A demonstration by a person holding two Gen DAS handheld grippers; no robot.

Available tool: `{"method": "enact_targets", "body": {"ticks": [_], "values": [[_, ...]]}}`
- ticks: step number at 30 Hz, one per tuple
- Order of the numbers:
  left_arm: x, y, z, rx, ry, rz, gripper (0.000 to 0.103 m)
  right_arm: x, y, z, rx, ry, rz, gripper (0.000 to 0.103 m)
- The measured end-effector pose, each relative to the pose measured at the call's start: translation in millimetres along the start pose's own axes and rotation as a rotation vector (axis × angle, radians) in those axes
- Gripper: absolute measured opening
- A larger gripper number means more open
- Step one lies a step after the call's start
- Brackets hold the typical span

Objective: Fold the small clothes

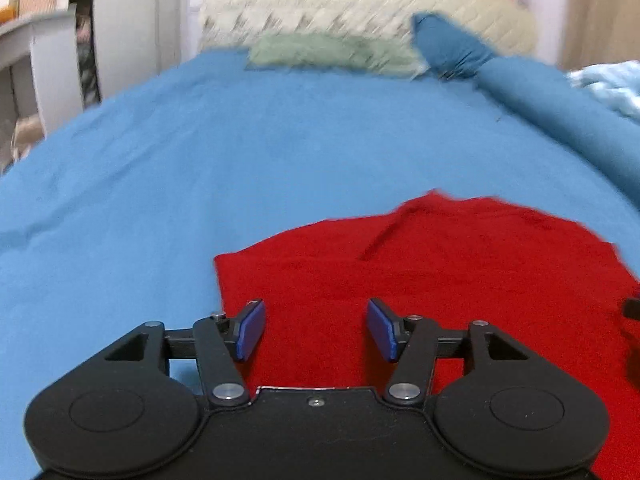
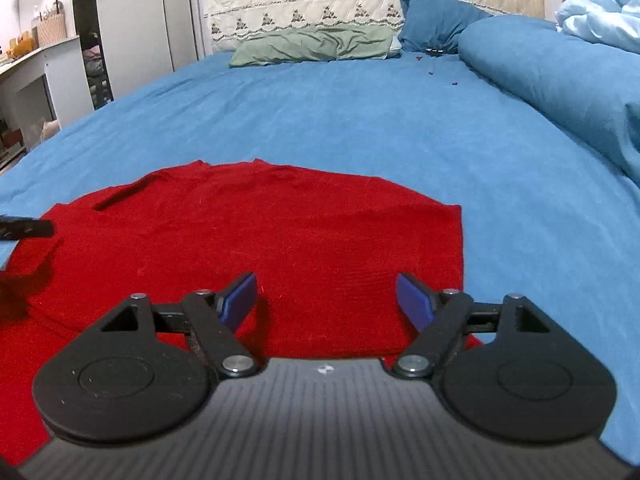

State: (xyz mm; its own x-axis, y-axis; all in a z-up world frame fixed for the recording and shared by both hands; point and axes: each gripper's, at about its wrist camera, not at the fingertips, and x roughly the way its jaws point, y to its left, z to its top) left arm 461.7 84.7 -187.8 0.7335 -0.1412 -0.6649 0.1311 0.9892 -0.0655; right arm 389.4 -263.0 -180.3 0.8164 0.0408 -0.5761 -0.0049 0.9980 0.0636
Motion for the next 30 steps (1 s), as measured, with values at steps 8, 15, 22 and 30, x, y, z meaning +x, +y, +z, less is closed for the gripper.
{"method": "enact_targets", "body": {"ticks": [8, 15, 22, 30], "values": [[23, 8, 14, -0.026, 0.015, -0.035, 0.063, 26, -3, -6, -0.007, 0.013, -0.007, 0.099], [-86, -2, 7, -0.054, -0.059, -0.037, 0.066, -49, -7, 17, 0.018, -0.045, 0.041, 0.099], [-231, -13, -45, -0.035, -0.070, 0.008, 0.089, -187, -17, 21, -0.036, -0.061, 0.055, 0.099], [-291, -16, -141, -0.066, 0.115, 0.006, 0.088, -278, -42, -49, 0.051, 0.115, 0.059, 0.099]]}}
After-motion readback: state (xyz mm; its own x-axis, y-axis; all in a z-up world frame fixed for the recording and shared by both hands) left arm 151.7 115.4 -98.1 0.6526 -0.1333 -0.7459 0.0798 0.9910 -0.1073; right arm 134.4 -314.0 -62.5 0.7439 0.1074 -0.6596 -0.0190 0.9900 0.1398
